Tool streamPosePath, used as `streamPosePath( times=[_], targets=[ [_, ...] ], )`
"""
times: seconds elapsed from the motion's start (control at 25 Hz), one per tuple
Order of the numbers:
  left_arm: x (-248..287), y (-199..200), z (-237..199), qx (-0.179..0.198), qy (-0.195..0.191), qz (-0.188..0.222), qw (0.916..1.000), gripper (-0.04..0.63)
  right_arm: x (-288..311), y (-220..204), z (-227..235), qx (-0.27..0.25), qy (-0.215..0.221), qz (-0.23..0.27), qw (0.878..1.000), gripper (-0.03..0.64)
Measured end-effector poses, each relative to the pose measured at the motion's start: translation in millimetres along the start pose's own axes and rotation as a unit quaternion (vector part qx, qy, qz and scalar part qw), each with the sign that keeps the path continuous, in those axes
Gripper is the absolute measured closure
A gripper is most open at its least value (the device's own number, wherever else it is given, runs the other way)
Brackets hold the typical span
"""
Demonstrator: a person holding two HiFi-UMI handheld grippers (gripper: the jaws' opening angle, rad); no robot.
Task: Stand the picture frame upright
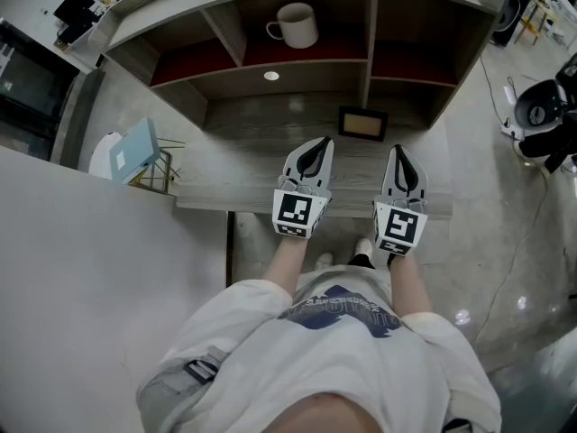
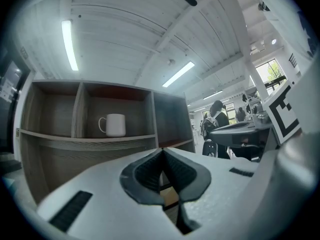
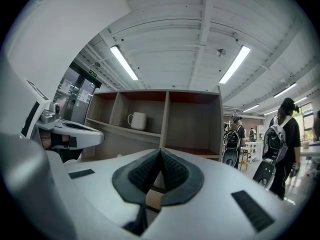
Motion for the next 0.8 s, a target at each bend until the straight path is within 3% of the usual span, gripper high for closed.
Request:
streamPosePath(
  times=[0.8],
  targets=[
    [-5,-3,-11,0.008,0.013,-0.012,0.9998,0.589,2,3,-2,-0.010,-0.014,0.003,1.000,0.620]
  ],
)
Point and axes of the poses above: the fingertips, and each gripper's own axes: x forward along the fingers, z to its right, y out of its top, the point moved 4 cm from there along -x, backward along the fingers, and after that the axes turned 8 degrees about x, right-handed, at the moved point
